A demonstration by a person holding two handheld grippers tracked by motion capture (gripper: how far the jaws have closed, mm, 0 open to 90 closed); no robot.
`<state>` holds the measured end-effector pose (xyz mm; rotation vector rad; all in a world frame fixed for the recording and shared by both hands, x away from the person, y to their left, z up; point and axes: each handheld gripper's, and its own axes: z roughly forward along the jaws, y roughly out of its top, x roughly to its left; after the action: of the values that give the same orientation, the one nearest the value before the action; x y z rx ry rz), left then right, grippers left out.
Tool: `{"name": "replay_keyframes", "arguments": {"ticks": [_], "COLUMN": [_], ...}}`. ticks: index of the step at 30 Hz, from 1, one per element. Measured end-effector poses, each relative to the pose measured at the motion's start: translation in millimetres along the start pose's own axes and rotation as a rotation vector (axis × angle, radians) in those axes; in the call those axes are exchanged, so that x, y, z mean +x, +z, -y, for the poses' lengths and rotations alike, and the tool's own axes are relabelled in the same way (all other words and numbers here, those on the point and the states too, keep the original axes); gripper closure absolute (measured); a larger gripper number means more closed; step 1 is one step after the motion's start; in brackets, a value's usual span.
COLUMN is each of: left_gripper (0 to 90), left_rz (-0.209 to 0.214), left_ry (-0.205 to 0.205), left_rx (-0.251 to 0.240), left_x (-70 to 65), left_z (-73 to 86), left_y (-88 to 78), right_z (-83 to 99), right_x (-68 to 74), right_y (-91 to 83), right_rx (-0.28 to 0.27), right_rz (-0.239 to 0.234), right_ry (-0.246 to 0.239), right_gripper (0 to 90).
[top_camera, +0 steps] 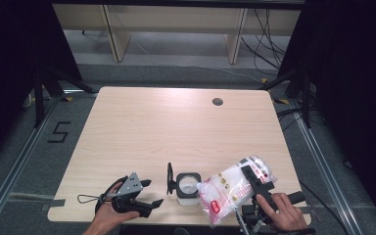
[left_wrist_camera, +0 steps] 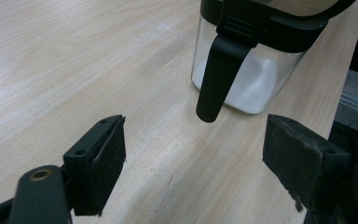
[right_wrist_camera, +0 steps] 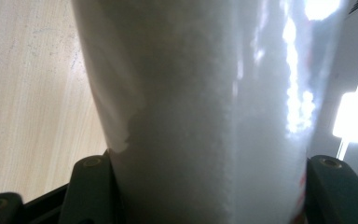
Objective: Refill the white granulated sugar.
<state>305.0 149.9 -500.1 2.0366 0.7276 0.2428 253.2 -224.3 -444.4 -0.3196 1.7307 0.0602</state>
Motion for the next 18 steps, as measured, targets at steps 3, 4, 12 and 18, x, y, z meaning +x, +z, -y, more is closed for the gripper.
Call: {"name": "replay_keyframes", "arguments": {"ticks": [3,4,12,18], "left_gripper": [20.8,20.8,20.8,20.8], "left_rz": [0.000,0.001,-0.003,-0.006], "left_ry": [0.006,0.017,0.012,0.013], "left_rx": [-0.001,-0.005,0.005,0.006], "left_x": [0.1,0.5,0.9,1.1], "left_z": [-0.2,-0.4,-0.3,-0.2], "left_y": [-0.2,-0.3,-0.9,-0.8], "right_z": [-2.6,-2.9,-0.1,0.6], "right_x": [-4.9,-4.5,-2.7,-2.4], "right_y": [2.0,2.6,1.2,1.0], "right_rx": [-0.039,-0.046,-0.037,-0.035], "right_rz": [0.012,0.017,0.013,0.009], "right_ry": [-0.074,-0.084,-0.045,-0.043], "right_gripper": [42.7,42.7,42.8,42.8]}}
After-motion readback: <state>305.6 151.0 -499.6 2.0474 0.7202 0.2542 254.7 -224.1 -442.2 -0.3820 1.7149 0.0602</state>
